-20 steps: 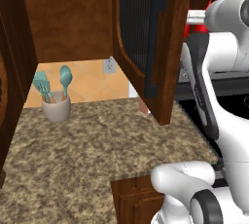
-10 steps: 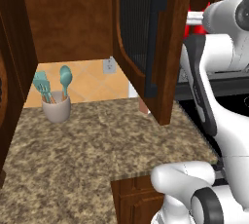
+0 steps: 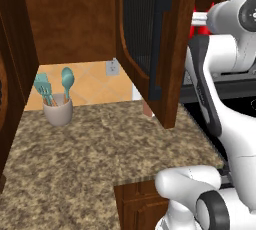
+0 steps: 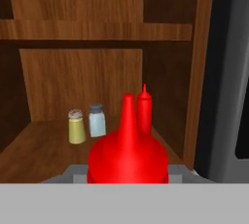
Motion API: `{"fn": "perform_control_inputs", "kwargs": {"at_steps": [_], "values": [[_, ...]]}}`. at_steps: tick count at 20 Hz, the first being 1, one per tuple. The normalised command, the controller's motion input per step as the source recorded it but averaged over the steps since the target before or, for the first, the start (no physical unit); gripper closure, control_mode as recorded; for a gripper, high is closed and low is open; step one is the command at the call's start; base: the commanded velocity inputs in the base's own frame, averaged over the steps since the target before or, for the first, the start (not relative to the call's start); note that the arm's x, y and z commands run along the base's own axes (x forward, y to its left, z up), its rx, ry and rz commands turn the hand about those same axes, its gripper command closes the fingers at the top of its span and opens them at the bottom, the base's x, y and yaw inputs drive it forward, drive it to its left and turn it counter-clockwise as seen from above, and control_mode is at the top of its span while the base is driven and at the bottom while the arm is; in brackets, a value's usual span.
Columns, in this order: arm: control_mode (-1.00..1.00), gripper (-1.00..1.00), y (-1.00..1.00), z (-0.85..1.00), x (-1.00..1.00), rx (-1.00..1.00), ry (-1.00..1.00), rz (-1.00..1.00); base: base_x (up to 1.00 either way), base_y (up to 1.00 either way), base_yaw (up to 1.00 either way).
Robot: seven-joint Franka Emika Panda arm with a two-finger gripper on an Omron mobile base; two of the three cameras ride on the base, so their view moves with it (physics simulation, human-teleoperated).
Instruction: Put the shaker and condiment bottle from the counter next to their counterparts in the cabinet.
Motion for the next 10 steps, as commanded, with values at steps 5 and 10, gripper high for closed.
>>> {"fn": "perform_control_inputs", "kwargs": {"at_steps": [5,10], "values": [[-1.00,1.00,-0.06,-0.01,0.30,0.00,0.00,0.00,0.00,0.00,0.00],[-1.00,1.00,-0.06,0.00,0.34,0.00,0.00,0.00,0.00,0.00,0.00]]}}
